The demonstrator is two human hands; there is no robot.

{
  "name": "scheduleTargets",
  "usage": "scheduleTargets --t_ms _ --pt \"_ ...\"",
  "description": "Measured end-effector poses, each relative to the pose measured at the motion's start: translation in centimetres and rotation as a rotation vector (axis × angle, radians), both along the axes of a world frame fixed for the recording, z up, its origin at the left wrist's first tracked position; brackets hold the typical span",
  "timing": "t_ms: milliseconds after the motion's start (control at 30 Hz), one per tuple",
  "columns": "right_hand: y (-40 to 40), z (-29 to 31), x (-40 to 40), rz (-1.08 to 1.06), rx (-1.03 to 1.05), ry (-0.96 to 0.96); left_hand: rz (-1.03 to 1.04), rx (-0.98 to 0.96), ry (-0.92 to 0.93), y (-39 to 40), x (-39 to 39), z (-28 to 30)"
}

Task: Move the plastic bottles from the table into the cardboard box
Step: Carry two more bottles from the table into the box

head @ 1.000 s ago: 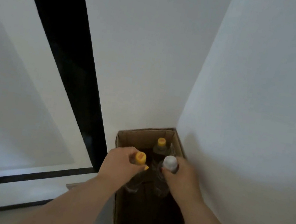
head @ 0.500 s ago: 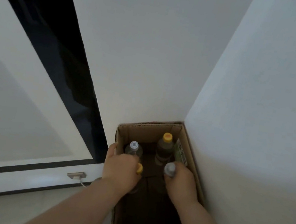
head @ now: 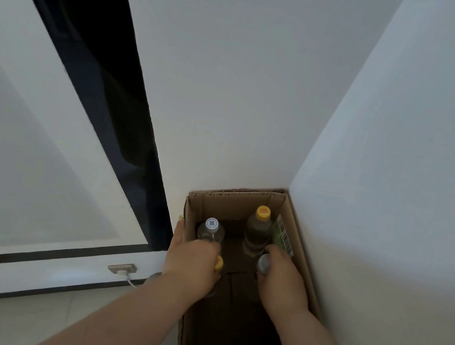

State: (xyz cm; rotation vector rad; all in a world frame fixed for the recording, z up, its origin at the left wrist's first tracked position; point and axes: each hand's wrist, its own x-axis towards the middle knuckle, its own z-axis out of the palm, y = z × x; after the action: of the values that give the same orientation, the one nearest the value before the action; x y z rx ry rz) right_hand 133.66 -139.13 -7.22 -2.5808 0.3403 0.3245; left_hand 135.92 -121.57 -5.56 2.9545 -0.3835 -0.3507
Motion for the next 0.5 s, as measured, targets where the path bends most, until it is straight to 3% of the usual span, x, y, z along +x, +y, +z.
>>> scheduleTargets --t_ms 300,500 --pt "-0.2 0.8 -0.3 0.037 0.021 -0.055 -0.028 0.055 0.039 0.0 -0.4 0.5" --pt "-0.4 3.5 -1.3 -0.008 0.146 -0.231 0.065 -0.129 -0.024 1.1 -0.8 2.4"
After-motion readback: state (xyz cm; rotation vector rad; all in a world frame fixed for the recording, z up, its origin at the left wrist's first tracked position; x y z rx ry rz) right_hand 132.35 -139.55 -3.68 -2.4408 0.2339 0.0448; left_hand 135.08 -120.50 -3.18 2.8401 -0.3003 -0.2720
